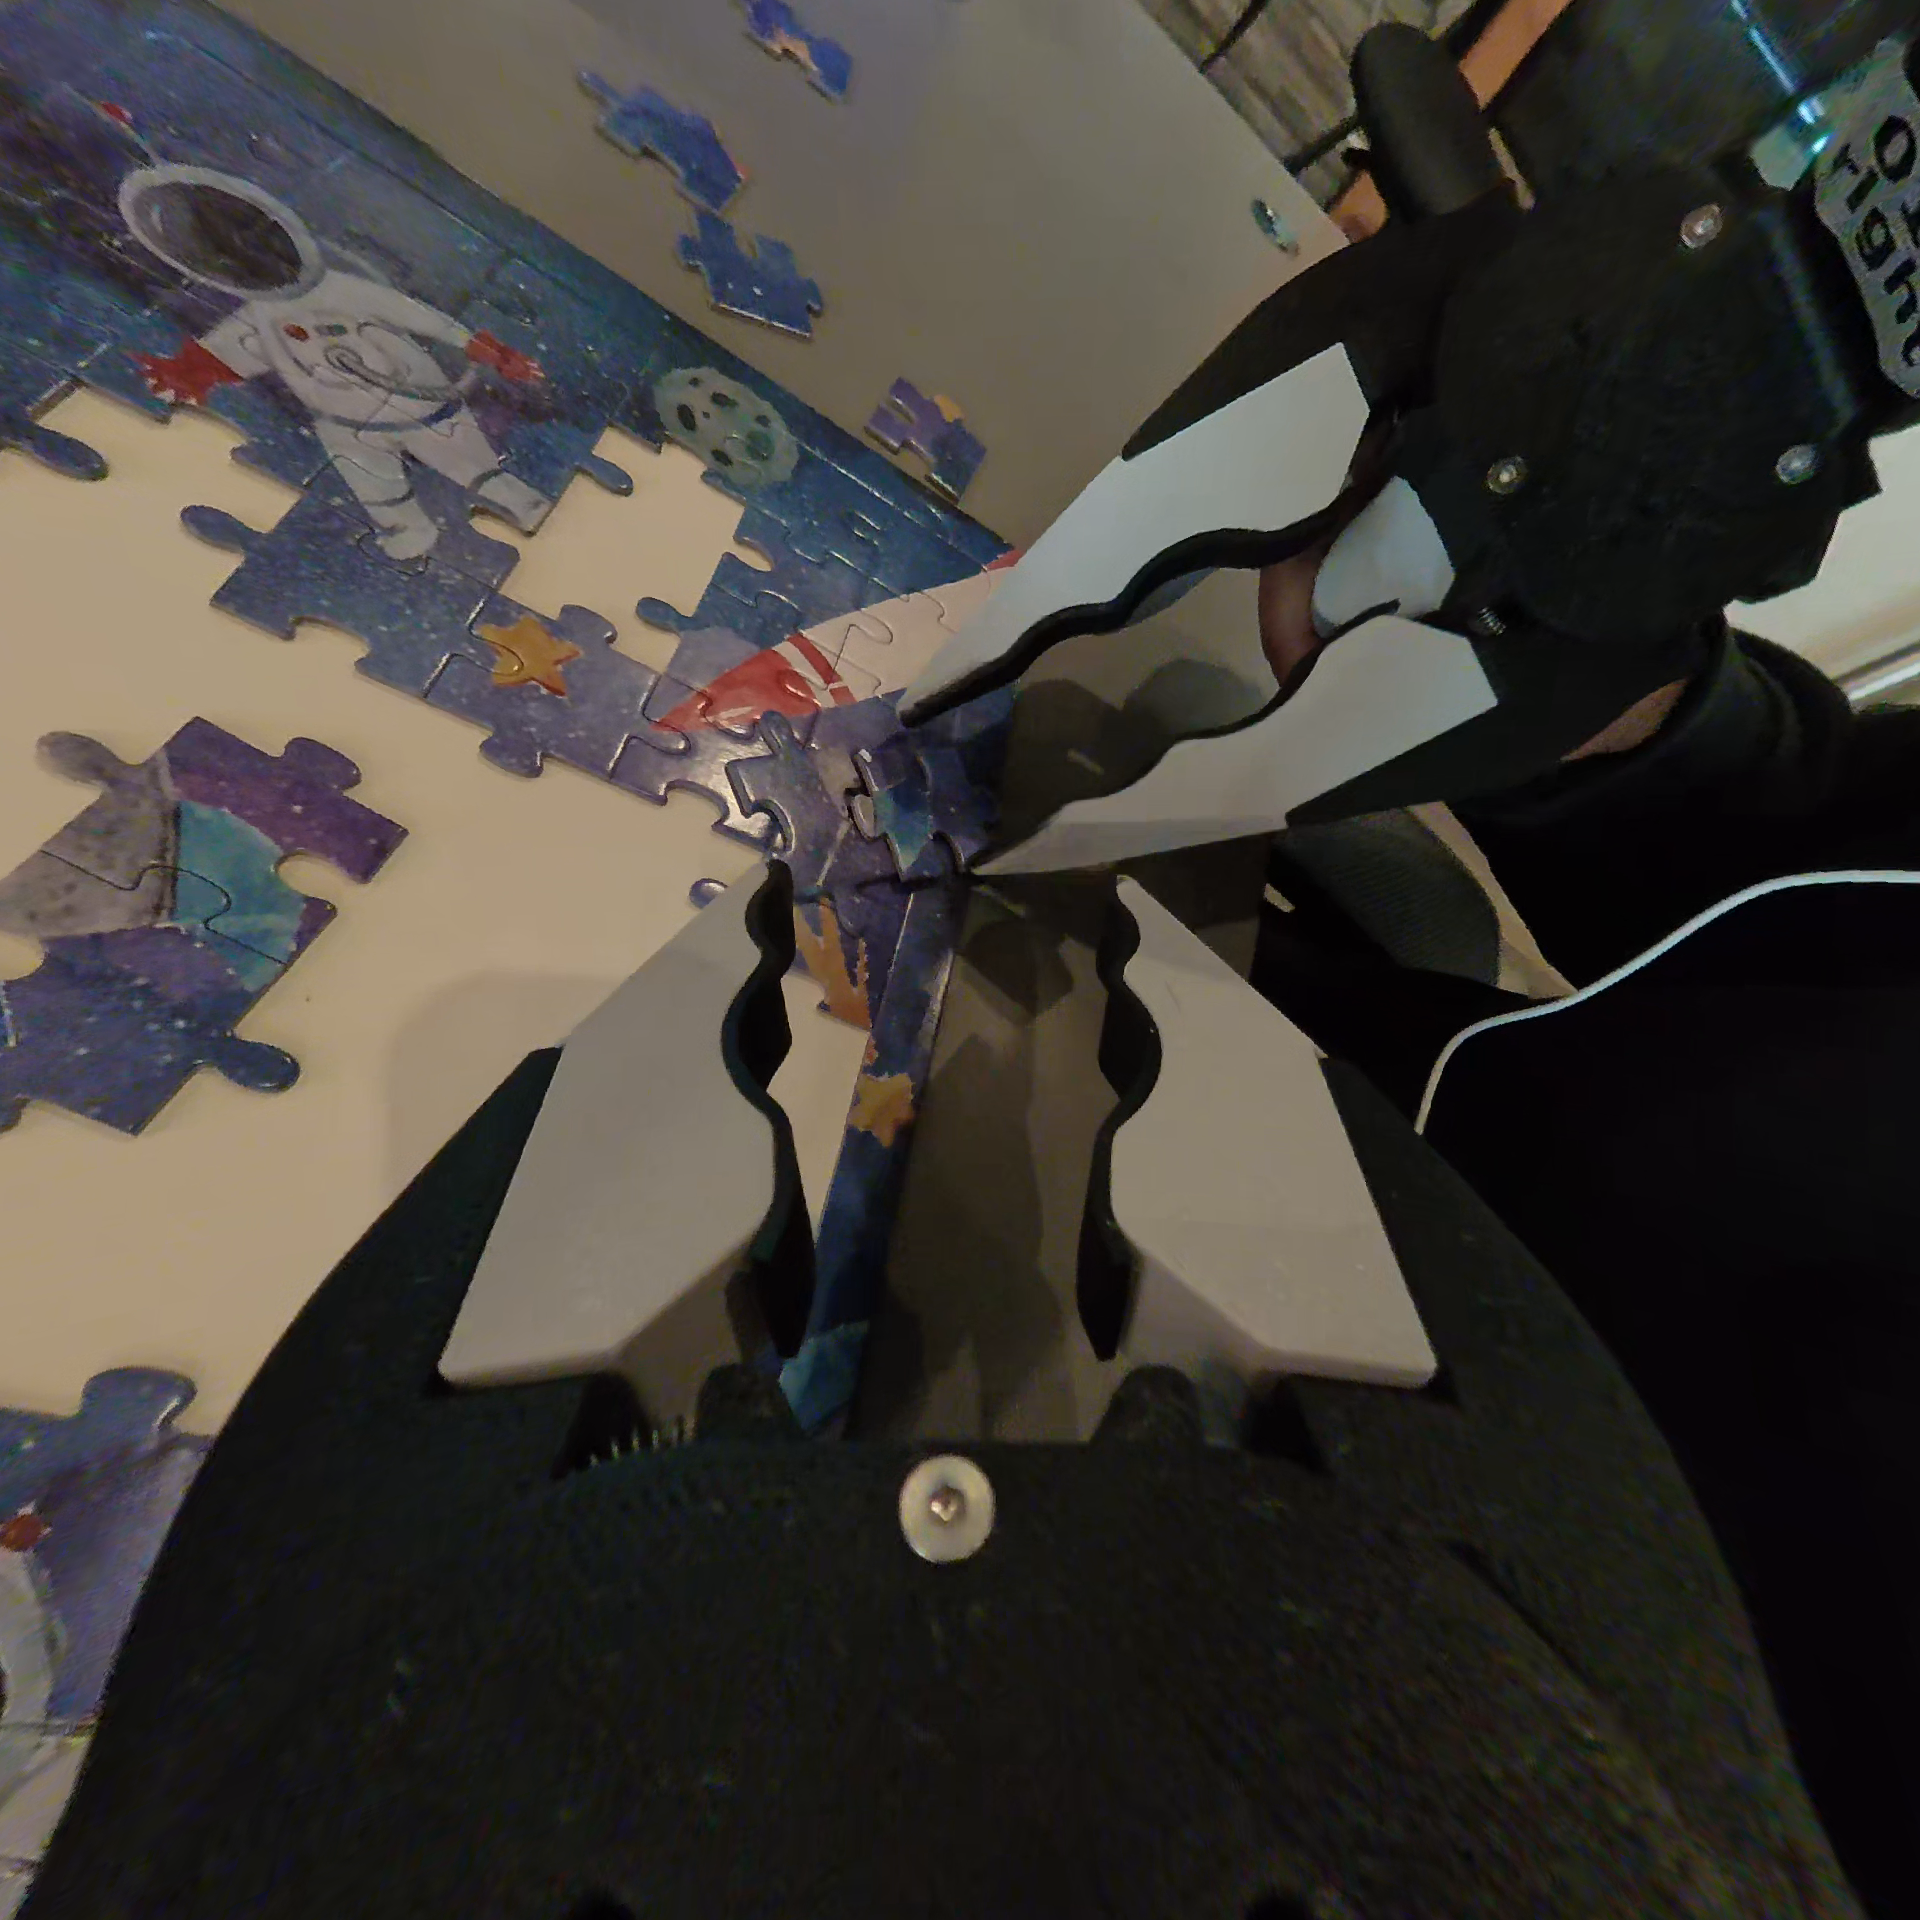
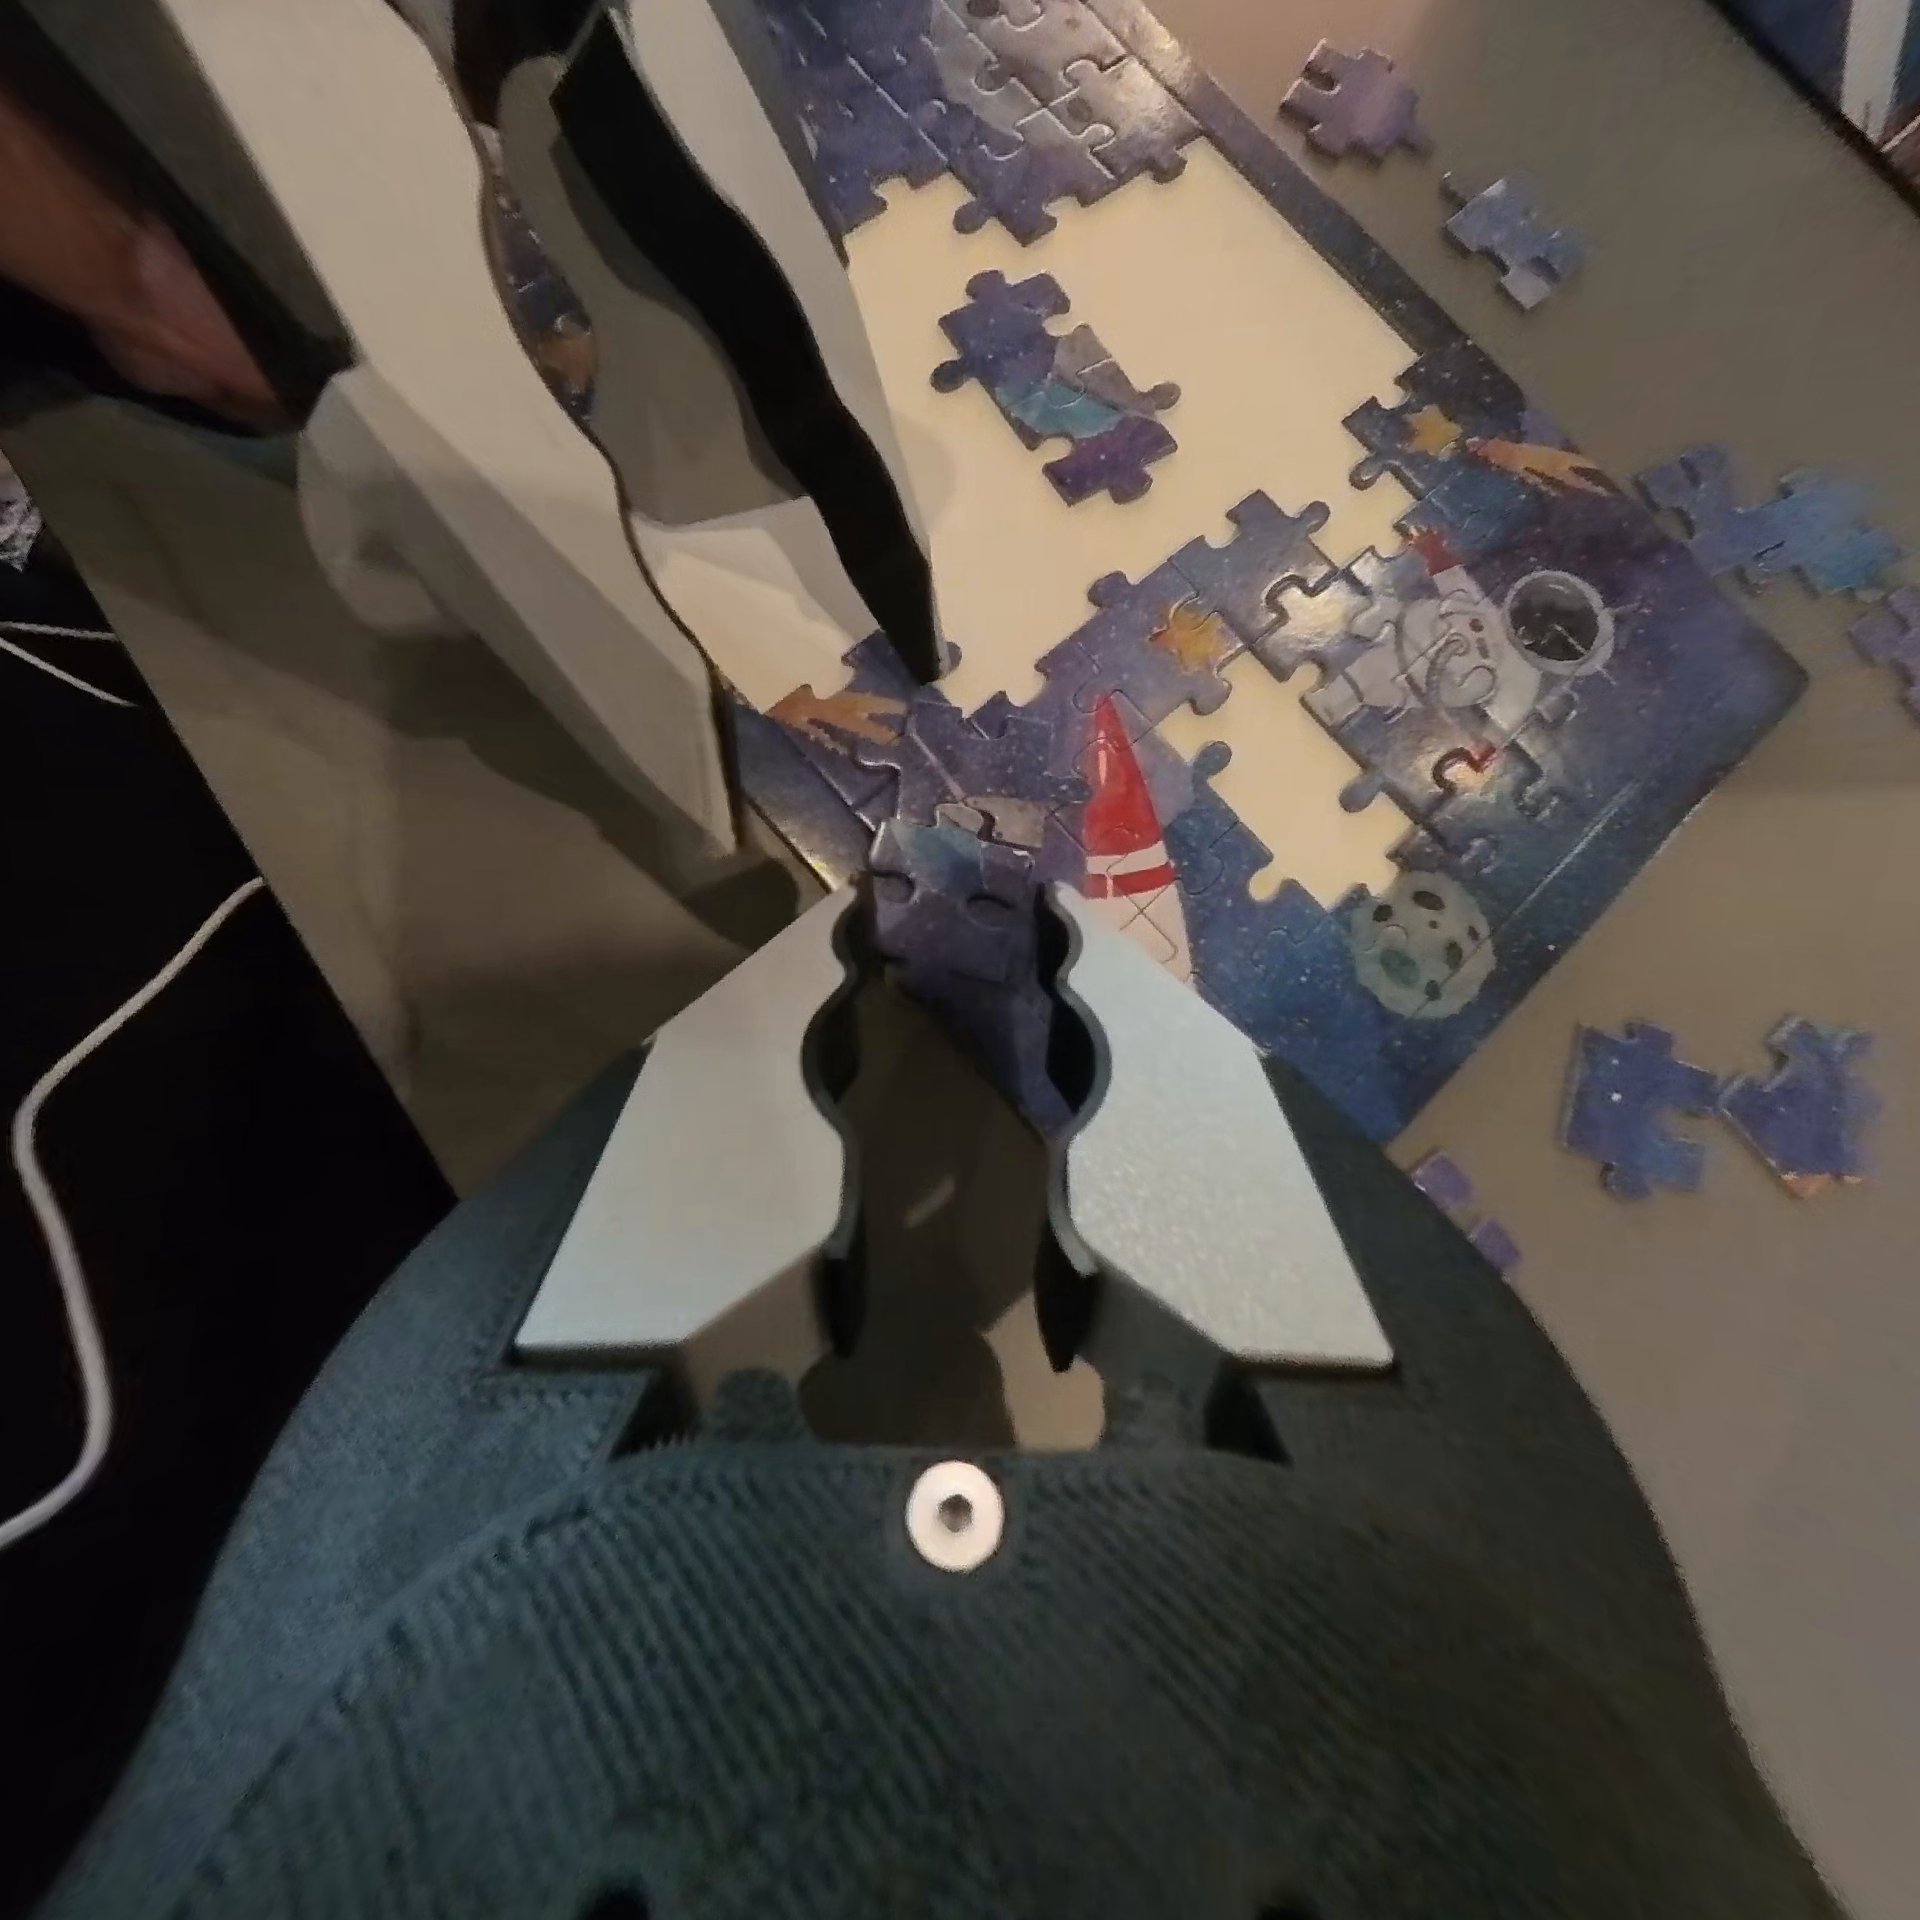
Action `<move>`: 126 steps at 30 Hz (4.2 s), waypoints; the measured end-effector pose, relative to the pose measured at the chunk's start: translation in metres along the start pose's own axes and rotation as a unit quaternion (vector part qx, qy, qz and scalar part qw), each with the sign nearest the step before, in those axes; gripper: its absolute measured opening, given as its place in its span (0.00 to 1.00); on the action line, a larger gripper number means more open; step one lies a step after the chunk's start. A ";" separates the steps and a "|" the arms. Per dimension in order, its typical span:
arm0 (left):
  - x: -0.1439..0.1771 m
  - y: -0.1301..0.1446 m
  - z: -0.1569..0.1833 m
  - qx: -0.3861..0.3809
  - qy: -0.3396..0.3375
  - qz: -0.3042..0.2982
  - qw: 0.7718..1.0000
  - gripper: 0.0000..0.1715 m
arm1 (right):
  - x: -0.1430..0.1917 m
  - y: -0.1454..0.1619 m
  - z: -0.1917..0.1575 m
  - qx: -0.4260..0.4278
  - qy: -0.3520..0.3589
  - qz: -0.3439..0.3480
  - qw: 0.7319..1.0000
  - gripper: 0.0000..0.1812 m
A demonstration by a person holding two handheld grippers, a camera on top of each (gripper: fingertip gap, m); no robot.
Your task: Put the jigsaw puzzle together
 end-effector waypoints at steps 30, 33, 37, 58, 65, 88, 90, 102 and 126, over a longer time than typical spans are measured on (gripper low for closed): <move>-0.004 0.002 0.002 0.001 0.013 -0.005 1.000 0.33 | -0.006 -0.010 -0.002 0.009 -0.048 0.027 0.998 0.09; -0.004 0.002 0.002 0.002 0.014 -0.005 1.000 0.33 | -0.011 -0.008 -0.002 -0.006 -0.067 0.028 0.997 0.10; -0.004 0.002 0.002 0.002 0.014 -0.005 1.000 0.33 | -0.011 -0.008 -0.002 -0.011 -0.077 0.029 0.997 0.10; -0.003 0.003 0.003 0.007 0.022 -0.003 1.000 0.32 | -0.014 -0.012 0.004 -0.042 -0.104 -0.007 0.994 0.07; 0.005 -0.003 -0.002 0.010 0.016 0.017 1.000 0.32 | -0.004 -0.008 0.003 -0.032 -0.111 0.019 0.993 0.12; 0.000 -0.001 -0.003 0.015 0.020 0.008 1.000 0.32 | -0.017 -0.011 0.000 0.013 -0.066 0.026 0.997 0.10; 0.000 -0.001 -0.003 0.014 0.019 0.008 1.000 0.32 | -0.018 -0.013 0.000 0.006 -0.067 0.015 0.998 0.10; 0.010 -0.005 -0.012 0.020 0.007 0.025 0.999 0.32 | 0.009 -0.008 0.013 -0.069 -0.075 0.103 0.990 0.23; 0.010 -0.008 -0.010 0.013 0.006 0.031 0.999 0.32 | -0.010 -0.005 0.012 -0.031 -0.051 0.054 0.997 0.16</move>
Point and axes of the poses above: each gripper's, where its closed fingertips meet, x back along the fingers, y out of its underside, z = x × y across the jaws, the point moved 3 cm from there along x, back along the fingers, and after that the axes turned 13 degrees about -y, right-handed, at the moved point
